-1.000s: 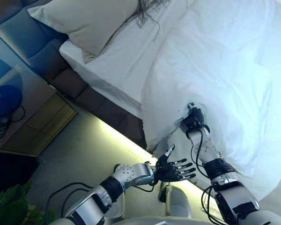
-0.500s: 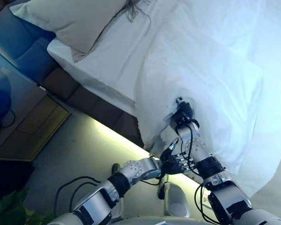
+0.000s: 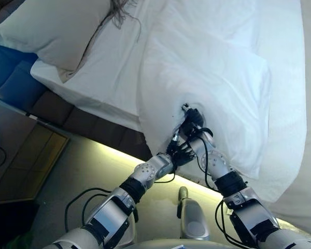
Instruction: Make the bed neatly
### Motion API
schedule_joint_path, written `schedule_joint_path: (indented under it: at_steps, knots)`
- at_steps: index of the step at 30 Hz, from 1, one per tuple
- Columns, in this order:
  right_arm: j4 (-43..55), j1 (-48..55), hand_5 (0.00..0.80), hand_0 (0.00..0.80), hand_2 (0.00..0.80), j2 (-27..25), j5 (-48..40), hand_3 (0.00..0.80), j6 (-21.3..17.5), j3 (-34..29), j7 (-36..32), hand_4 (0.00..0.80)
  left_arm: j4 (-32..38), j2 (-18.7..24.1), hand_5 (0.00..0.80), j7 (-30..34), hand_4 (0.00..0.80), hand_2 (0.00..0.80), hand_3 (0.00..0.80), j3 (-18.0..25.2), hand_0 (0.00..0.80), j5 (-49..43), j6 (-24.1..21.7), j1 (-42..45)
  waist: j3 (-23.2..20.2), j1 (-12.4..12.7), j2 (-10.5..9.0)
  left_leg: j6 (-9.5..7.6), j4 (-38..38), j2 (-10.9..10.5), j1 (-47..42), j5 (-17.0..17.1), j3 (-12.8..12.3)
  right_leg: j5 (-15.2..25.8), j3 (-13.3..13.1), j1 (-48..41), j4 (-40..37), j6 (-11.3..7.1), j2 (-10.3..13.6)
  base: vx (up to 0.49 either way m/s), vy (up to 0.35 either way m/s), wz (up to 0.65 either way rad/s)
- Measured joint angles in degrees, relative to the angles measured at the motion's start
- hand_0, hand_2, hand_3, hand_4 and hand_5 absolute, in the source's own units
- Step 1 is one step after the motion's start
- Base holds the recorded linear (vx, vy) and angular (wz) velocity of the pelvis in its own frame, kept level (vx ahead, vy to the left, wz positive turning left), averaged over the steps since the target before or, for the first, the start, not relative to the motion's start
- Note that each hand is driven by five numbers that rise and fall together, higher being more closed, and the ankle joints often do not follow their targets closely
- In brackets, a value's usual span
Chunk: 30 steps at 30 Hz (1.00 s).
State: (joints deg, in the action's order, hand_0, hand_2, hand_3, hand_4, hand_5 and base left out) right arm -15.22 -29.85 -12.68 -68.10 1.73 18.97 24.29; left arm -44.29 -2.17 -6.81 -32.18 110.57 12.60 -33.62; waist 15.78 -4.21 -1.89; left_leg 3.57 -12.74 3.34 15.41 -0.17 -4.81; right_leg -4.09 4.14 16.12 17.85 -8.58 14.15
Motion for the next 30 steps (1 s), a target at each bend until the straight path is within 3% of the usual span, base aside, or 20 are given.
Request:
schedule_joint_path:
  at_steps: [5, 16, 24, 30]
  knots:
    - [0.3, -1.5, 0.8, 0.8, 0.8, -1.7, 0.0, 0.8, 1.5, 3.1, 0.0, 0.8, -1.9, 0.8, 0.0, 0.1, 0.0, 0.0, 0.0, 4.2, 0.0, 0.5, -3.1, -0.4, -0.2, -1.4, 1.04, -0.01, 0.8, 0.2, -1.4, 0.0, -1.4, 0.2, -0.9, -0.2, -0.1, -0.02, -0.1, 0.032, 0.052, -0.12]
    - [0.5, -1.2, 0.8, 0.8, 0.8, -1.9, -0.1, 0.8, 1.2, 4.3, 1.1, 0.8, -1.0, -1.1, 0.0, 2.2, 0.0, 0.0, 0.0, 4.6, 0.0, 0.5, -8.0, 2.0, -1.1, -0.8, 2.89, 0.04, 2.0, 0.5, -3.9, 0.0, -1.1, 0.3, 0.0, -3.1, -1.7, 0.04, -0.3, 0.033, 0.003, 0.0]
    - [2.1, 3.4, 0.8, 0.8, 0.8, -2.1, -0.1, 0.8, -2.4, 4.1, 1.1, 0.8, 6.2, -1.1, 0.0, 3.4, 0.0, 0.0, 0.0, 3.5, 0.0, 0.5, -8.2, 10.1, -1.1, 2.2, 2.97, 0.21, 2.0, 0.6, -4.1, -0.1, 1.4, 0.3, 3.1, -6.0, -3.7, 0.08, -0.4, -0.017, -0.056, 0.15]
    - [2.1, 3.8, 0.8, 0.8, 0.8, -2.2, -0.1, 0.8, -4.3, 4.0, 0.9, 0.8, 10.1, 1.8, 0.0, 0.7, 0.0, 0.0, 0.0, 1.1, 0.0, 0.5, -10.5, 11.6, -1.1, 3.7, 2.97, 0.28, 1.9, 0.6, -3.5, -0.1, 2.2, 0.4, 4.2, -6.2, -4.2, 0.13, -0.4, -0.053, -0.041, 0.06]
